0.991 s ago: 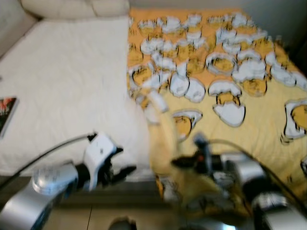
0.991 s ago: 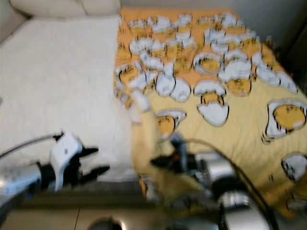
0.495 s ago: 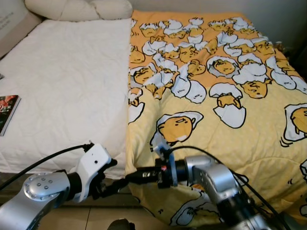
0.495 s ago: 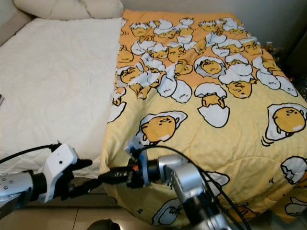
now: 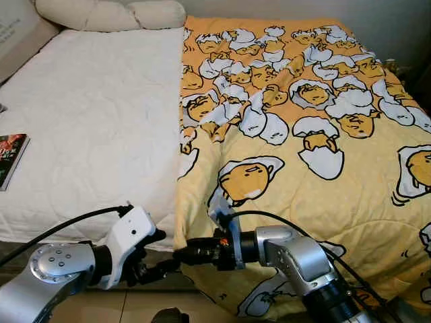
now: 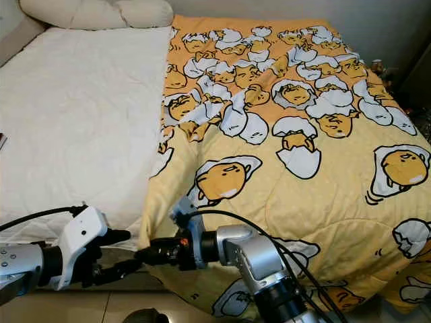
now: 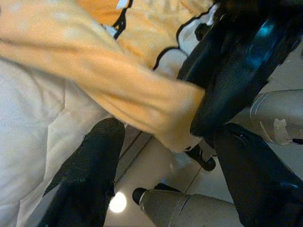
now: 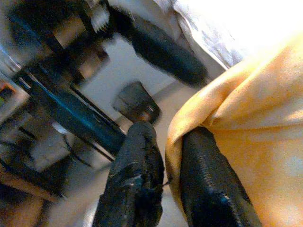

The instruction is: Clean up the room

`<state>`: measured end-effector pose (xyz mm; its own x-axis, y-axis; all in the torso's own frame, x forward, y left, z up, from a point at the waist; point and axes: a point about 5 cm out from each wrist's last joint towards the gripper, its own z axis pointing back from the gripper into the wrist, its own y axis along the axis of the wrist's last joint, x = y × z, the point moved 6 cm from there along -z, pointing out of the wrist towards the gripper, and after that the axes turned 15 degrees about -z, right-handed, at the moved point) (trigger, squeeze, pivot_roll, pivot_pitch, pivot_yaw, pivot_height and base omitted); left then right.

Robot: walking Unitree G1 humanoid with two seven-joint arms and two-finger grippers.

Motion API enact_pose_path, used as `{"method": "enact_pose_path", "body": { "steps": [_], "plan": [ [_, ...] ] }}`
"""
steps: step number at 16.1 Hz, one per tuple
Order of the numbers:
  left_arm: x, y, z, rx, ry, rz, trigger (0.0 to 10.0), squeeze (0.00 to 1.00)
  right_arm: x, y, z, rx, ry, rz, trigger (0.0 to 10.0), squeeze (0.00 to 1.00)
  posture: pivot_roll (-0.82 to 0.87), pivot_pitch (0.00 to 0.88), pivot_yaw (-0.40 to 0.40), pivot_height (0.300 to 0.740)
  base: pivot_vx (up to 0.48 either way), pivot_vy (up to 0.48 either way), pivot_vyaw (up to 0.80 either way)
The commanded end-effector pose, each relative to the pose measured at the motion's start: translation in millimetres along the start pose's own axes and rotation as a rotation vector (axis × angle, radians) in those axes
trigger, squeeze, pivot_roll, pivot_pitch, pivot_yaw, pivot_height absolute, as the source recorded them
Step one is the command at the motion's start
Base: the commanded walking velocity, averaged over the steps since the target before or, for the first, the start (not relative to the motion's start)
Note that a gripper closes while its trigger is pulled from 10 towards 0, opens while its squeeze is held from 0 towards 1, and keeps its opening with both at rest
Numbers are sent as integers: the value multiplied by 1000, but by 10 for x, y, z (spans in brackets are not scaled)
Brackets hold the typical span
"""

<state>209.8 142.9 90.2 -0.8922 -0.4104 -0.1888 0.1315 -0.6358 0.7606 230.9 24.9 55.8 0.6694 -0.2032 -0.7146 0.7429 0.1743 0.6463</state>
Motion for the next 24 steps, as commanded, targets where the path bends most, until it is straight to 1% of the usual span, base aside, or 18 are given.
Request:
{"method": "enact_pose_path", "body": {
  "steps": [1, 3, 5, 7, 8, 10, 11, 12, 13, 15, 16, 17, 18, 19, 20, 21, 22, 24],
  "plan": [
    [9, 7, -1, 1, -9, -16, 10000, 0, 26, -14, 15, -15, -35, 51, 10000, 1000, 79, 0, 32, 740, 0, 0, 0],
    [22, -37, -24, -7, -14, -11, 10000, 0, 92, -80, 137, -53, -92, 123, 10000, 1000, 69, 0, 31, 740, 0, 0, 0],
    [27, -55, -43, -6, -12, -7, 10000, 0, 115, -98, 211, -54, -116, 156, 10000, 1000, 58, 0, 30, 740, 0, 0, 0],
    [15, -63, -74, 1, 2, -1, 10000, 0, 128, 18, 330, 45, -143, 122, 10000, 1000, 42, 0, 29, 740, 0, 0, 0],
    [7, -71, -90, 3, 9, 1, 10000, 0, 138, 41, 371, 74, -151, 108, 10000, 1000, 36, 0, 29, 740, 0, 0, 0],
    [-47, -70, -109, 16, 51, 15, 10000, 0, 213, 68, 533, 144, -212, 78, 10000, 1000, 24, 0, 27, 740, 0, 0, 0],
    [-118, -91, -141, 25, 108, 34, 10000, 0, 368, 73, 699, 215, -316, 52, 10000, 1000, 10, 0, 26, 740, 0, 0, 0],
    [-188, -101, -152, 36, 168, 55, 10000, 0, 455, 77, 818, 263, -392, 52, 10000, 1000, 7, 0, 23, 740, 0, 0, 0],
    [-239, -109, -161, 45, 212, 77, 10000, 0, 507, 82, 887, 300, -440, 36, 10000, 1000, 4, 0, 22, 740, 0, 0, 0],
    [-356, -143, -207, 50, 324, 120, 10000, 0, 671, 95, 1071, 393, -589, 18, 10000, 1000, -6, 0, 14, 740, 0, 0, 0],
    [-436, -166, -238, 47, 398, 134, 10000, 0, 807, 105, 1223, 457, -718, 4, 10000, 1000, -11, 0, 10, 740, 0, 0, 0],
    [-609, -134, -246, 70, 524, 151, 10000, 0, 934, 121, 1418, 532, -877, -4, 10000, 1000, -13, 0, 7, 740, 0, 0, 0],
    [-652, -127, -252, 77, 555, 157, 10000, 0, 962, 121, 1464, 550, -915, -6, 10000, 1000, -13, 0, 1, 740, 0, 0, 0],
    [-765, -107, -255, 98, 638, 199, 10000, 0, 1013, 117, 1547, 607, -984, -40, 10000, 0, -11, 0, -7, 740, 0, 0, 0],
    [-811, -89, -258, 110, 673, 222, 10000, 0, 1029, 119, 1587, 642, -1019, -53, 10000, 0, -11, 0, -7, 740, 0, 0, 0],
    [-844, -66, -274, 118, 702, 240, 10000, 0, 1088, 90, 1680, 697, -1109, -110, 10000, 0, -10, 0, -15, 740, 0, 240, 0],
    [-826, -62, -299, 117, 704, 235, 10000, 0, 1099, 107, 1731, 760, -1148, -141, 10000, 0, -10, 0, -15, 740, 0, 259, 0],
    [-861, -75, -298, 119, 740, 245, 10000, 0, 1102, 136, 1734, 773, -1202, -90, 10000, 0, -9, 0, -22, 740, 0, 285, 0]
  ]
}}
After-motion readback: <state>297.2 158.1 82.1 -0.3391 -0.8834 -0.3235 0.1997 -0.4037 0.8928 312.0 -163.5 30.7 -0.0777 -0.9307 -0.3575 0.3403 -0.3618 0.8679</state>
